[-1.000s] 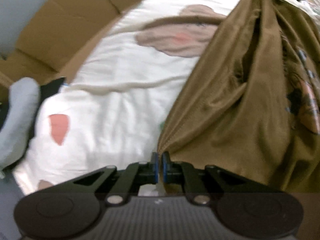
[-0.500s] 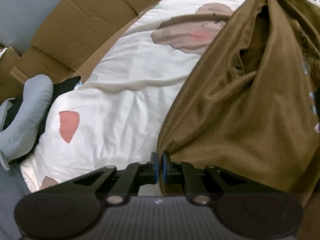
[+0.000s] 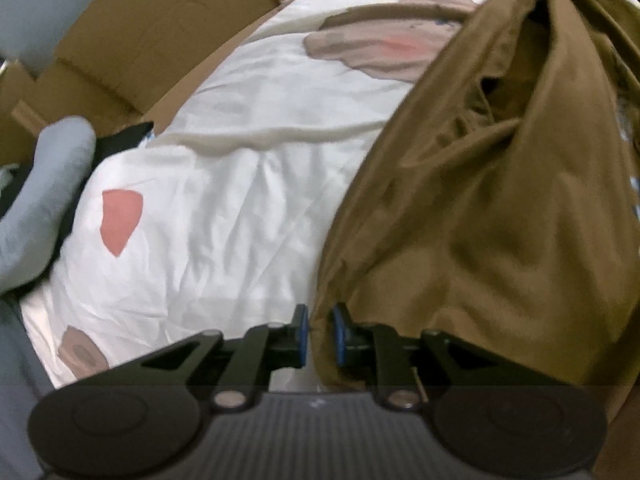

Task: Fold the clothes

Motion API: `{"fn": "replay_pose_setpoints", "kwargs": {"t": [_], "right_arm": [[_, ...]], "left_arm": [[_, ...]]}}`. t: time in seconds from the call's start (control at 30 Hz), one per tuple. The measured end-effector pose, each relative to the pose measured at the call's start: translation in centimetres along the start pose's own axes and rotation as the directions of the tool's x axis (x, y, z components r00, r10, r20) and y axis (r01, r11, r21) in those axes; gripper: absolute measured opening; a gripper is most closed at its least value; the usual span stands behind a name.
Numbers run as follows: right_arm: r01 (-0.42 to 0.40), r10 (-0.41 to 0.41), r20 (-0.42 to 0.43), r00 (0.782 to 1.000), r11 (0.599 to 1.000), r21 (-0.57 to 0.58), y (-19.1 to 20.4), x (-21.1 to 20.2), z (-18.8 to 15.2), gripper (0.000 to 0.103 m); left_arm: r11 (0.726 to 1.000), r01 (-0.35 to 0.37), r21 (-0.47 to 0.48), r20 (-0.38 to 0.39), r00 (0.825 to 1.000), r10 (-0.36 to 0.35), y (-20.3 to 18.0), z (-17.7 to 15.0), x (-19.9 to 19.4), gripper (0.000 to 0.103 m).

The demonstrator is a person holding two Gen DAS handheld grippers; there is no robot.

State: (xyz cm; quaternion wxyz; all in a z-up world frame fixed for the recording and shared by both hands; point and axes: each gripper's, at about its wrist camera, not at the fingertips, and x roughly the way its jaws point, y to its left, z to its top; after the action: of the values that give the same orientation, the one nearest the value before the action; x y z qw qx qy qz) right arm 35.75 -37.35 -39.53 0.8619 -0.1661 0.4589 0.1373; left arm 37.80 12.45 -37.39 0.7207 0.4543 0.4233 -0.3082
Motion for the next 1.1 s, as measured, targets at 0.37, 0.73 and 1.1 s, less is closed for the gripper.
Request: {"fn": "replay_pose_setpoints", "kwargs": {"t": [0.37,0.73,1.1], "right_arm": [[-0.007,0.007,-0.001,1.000,1.000,-0.001,0.1,0.0,0.0,0.004],[0.023,-0.023,0.036,0.999,1.000,-0.010,0.0,-0.6,1.0,0.004],[0.052,-0.050,0.101,0.994,0.999,-0.015,0.0,-0.3,4.4,0.004]], "left_arm": [[0.996,0.060,-0.067,-0.028,0.998,-0.062,0.9,0.5,1.3,0.008],[0.988,-0.093,-0.124,0.044,0.994,0.099,2.6,0.1,-0.8,0.003],[0.943,-0.231,-0.239,0.077,0.964,0.255,5.4,0.7,-1.1,0.003]]}}
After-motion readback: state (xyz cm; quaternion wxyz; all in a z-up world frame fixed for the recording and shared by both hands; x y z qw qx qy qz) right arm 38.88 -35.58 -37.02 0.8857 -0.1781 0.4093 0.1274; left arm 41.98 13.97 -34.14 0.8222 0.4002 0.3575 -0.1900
